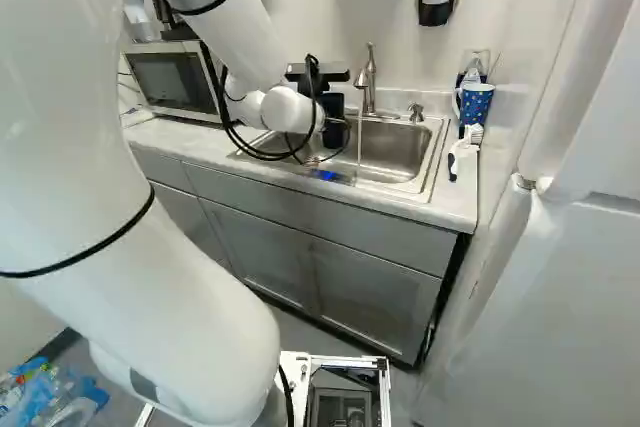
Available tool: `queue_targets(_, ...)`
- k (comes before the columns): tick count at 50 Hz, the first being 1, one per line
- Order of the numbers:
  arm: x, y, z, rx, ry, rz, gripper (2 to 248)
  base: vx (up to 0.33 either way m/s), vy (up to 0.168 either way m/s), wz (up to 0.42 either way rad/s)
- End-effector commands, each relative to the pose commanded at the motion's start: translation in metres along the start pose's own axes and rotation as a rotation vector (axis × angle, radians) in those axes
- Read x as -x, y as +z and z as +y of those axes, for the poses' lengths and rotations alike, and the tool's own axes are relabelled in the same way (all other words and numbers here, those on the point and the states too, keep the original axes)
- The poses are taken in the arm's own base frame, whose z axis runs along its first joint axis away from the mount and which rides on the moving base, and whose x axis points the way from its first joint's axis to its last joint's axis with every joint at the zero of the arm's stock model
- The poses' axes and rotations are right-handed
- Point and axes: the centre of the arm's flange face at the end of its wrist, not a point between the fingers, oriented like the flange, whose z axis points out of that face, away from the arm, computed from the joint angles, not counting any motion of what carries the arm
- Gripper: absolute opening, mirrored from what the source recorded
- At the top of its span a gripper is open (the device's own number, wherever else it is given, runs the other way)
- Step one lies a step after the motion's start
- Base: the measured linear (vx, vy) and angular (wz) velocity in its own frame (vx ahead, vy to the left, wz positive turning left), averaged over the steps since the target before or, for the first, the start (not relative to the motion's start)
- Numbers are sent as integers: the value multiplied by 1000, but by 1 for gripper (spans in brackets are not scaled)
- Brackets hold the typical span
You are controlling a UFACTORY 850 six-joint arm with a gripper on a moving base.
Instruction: Rinse the cup and place it in the tray
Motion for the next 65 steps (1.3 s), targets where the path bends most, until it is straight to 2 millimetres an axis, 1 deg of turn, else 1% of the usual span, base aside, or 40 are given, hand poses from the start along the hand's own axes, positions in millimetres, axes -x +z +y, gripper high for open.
queue_targets(33, 4, 7, 27, 52, 27, -79, 125, 0, 0, 0)
queue_targets(65, 0, 15, 53, 97, 51, -80, 125, 0, 0, 0)
